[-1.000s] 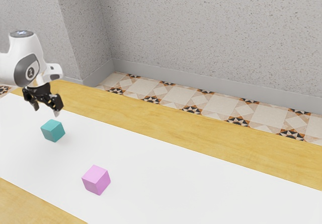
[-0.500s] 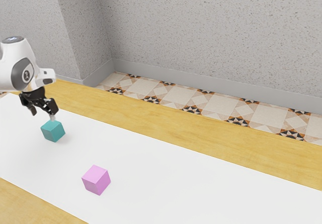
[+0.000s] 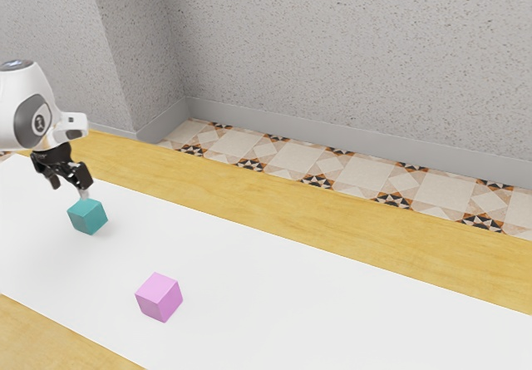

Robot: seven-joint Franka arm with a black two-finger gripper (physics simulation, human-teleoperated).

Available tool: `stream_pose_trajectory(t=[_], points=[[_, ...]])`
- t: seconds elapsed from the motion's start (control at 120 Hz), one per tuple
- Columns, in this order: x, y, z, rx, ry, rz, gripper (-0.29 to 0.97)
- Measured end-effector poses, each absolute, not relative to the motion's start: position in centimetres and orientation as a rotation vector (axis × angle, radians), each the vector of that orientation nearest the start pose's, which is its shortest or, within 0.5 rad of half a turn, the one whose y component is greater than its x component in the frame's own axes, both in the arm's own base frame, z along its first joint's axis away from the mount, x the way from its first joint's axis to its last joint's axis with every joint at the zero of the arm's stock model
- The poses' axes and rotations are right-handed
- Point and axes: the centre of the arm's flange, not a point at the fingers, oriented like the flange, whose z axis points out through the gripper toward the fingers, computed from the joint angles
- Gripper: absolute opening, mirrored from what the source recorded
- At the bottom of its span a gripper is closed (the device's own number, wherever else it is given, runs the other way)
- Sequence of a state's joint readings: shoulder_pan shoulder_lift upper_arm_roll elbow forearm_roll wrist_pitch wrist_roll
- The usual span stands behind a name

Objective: Pick up the blue block with one arm, and put the blue block on the pink block with one arm

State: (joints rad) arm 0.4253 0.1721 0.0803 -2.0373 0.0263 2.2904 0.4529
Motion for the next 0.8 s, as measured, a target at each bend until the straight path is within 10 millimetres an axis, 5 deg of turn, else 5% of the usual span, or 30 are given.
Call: stream_pose_trajectory(t=[0.125, 0.367, 0.8], points=[[51.7, 28.9, 36.4, -3.073, -0.037, -0.076, 0.68], [52.0, 30.3, 32.5, -3.082, -0.018, -0.015, 0.68], [54.6, 31.6, 30.8, -3.072, 0.084, -0.008, 0.68]])
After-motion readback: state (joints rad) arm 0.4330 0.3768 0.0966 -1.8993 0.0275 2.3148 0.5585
